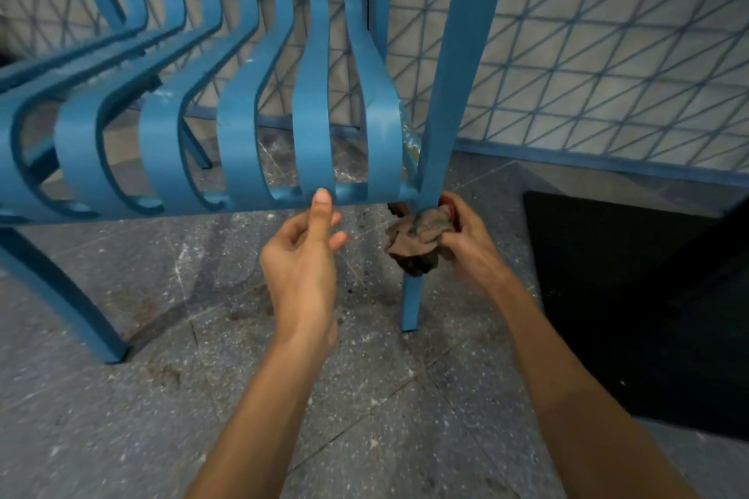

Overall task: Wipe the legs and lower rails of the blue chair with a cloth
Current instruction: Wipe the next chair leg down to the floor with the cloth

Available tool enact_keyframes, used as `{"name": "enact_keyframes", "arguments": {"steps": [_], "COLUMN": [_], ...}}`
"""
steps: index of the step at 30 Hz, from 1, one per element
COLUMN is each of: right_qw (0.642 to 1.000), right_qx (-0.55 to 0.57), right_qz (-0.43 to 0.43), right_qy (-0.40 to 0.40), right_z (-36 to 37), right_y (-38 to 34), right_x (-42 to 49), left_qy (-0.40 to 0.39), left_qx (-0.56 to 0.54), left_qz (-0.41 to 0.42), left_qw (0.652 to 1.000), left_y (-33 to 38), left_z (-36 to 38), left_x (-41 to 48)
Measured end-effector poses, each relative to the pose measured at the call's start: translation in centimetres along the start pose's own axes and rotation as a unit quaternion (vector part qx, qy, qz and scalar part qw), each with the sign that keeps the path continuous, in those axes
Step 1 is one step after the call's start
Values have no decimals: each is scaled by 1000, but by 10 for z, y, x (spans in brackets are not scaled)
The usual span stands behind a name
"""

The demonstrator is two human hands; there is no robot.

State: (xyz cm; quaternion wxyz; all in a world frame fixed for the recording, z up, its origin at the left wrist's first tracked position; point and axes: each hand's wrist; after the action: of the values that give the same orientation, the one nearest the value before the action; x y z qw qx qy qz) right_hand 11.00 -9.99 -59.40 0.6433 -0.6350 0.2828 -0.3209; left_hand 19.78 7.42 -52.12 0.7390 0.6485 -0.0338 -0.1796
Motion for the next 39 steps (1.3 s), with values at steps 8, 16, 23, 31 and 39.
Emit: {"name": "enact_keyframes", "arguments": {"steps": [8, 16, 23, 31, 39], "right_qw": [997, 998, 999, 982, 914], "right_qx": [69, 8, 1, 154, 339], "right_qz": [-5, -36, -31, 74, 223], "right_qy": [46, 45, -10, -82, -11], "right_z": [14, 57, 148, 183, 138], "right_y": [3, -1, -9, -15, -43], "right_x": [1, -30, -65, -44, 14], "left_qy": [18, 6, 9, 61, 6], "left_qx": [2, 30, 33, 6, 190], "left_qz": [-12, -61, -107, -87, 101], "left_qw": [1000, 998, 994, 994, 976], "left_y": [7, 15, 47, 45, -23], "left_z": [7, -37, -122, -165, -121], "left_x": [4, 11, 55, 84, 44]}}
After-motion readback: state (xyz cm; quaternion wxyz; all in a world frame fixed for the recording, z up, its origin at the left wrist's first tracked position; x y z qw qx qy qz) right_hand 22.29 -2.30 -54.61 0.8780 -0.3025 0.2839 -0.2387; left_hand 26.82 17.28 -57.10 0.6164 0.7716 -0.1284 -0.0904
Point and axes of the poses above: each hand's wrist, its own x-axis towards the middle knuckle, its own z-axis out of the palm, y = z × x, and after that the axes turned 5 degrees about y, right-handed
